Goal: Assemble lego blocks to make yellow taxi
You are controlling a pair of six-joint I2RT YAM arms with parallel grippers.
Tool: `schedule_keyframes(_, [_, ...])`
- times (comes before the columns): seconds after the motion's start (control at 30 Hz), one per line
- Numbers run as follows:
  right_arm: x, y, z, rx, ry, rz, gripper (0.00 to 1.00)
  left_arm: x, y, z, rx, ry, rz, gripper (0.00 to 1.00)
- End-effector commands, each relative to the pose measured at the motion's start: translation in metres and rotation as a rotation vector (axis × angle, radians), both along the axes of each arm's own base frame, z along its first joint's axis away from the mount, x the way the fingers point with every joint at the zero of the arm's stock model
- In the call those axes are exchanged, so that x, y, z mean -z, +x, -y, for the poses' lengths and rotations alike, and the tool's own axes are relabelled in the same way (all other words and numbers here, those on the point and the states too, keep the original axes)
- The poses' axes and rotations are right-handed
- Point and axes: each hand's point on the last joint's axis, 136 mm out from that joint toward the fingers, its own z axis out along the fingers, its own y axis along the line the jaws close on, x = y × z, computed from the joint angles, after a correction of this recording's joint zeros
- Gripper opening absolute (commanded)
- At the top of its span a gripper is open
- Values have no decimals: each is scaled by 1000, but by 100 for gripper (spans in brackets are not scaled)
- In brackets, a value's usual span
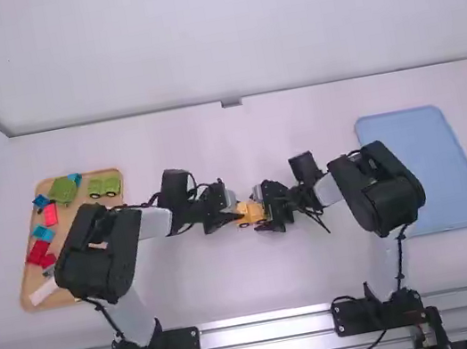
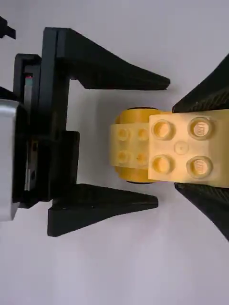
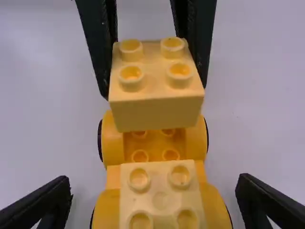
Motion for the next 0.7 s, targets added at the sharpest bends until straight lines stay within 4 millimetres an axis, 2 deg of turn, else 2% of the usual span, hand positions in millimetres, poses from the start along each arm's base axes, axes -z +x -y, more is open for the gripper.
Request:
schedule_keyframes(0.0, [7, -3, -1, -6, 11, -22, 92, -5, 0, 5, 20, -26, -3, 8])
schedule_keyframes(0.17, [4, -2, -8, -57, 123, -12, 92, -5, -1, 5, 20, -25, -7, 8])
schedule_keyframes(0.37, [3, 2, -6, -46, 127, -18, 83, -4, -2, 5, 20, -24, -11, 8])
schedule_keyframes(0.57, [3, 1, -6, -46, 128, -17, 59, -4, -2, 4, 22, -22, -11, 8])
schedule_keyframes(0.6, [3, 1, -6, -46, 128, -17, 59, -4, -2, 4, 22, -22, -11, 8])
schedule_keyframes(0.67, [3, 1, -6, -47, 128, -20, 48, -4, -2, 5, 23, -21, -12, 8])
